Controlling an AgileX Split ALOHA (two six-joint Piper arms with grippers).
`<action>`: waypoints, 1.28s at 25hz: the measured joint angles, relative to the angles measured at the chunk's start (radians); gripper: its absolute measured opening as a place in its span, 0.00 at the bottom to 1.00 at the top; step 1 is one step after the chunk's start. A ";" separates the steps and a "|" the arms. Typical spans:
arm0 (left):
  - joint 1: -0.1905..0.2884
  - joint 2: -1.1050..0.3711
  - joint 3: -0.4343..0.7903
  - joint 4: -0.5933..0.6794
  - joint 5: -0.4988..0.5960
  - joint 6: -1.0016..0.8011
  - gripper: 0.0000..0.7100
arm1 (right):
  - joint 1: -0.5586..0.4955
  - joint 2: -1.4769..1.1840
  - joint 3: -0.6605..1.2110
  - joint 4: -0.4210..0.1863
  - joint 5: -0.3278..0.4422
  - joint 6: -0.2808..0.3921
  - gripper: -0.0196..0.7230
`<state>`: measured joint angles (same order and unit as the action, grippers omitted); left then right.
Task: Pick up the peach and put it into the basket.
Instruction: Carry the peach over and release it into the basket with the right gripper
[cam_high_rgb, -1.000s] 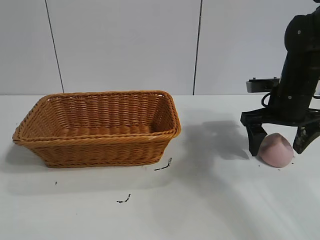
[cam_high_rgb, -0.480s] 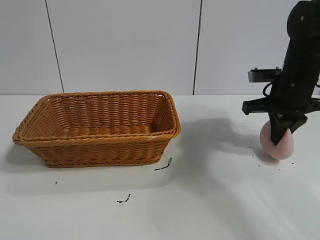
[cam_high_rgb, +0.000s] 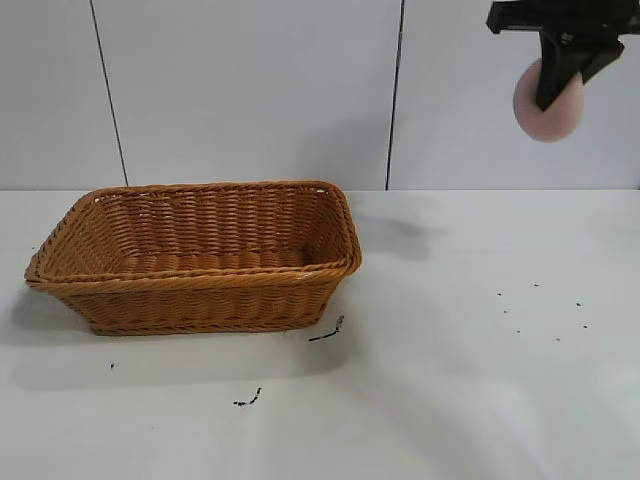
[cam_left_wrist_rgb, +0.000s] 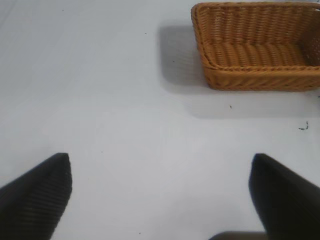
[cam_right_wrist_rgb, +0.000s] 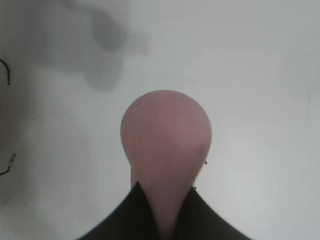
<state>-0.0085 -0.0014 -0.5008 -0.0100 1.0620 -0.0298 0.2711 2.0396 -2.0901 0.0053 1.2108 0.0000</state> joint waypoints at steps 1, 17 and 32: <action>0.000 0.000 0.000 0.000 0.000 0.000 0.98 | 0.031 0.021 -0.030 0.002 0.000 0.000 0.01; 0.000 0.000 0.000 0.000 0.000 0.000 0.98 | 0.371 0.319 -0.112 0.044 -0.118 -0.016 0.01; 0.000 0.000 0.000 0.000 0.000 0.000 0.98 | 0.377 0.453 -0.112 0.043 -0.217 -0.016 0.61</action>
<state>-0.0085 -0.0014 -0.5008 -0.0100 1.0620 -0.0298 0.6478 2.4924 -2.2019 0.0487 0.9936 -0.0160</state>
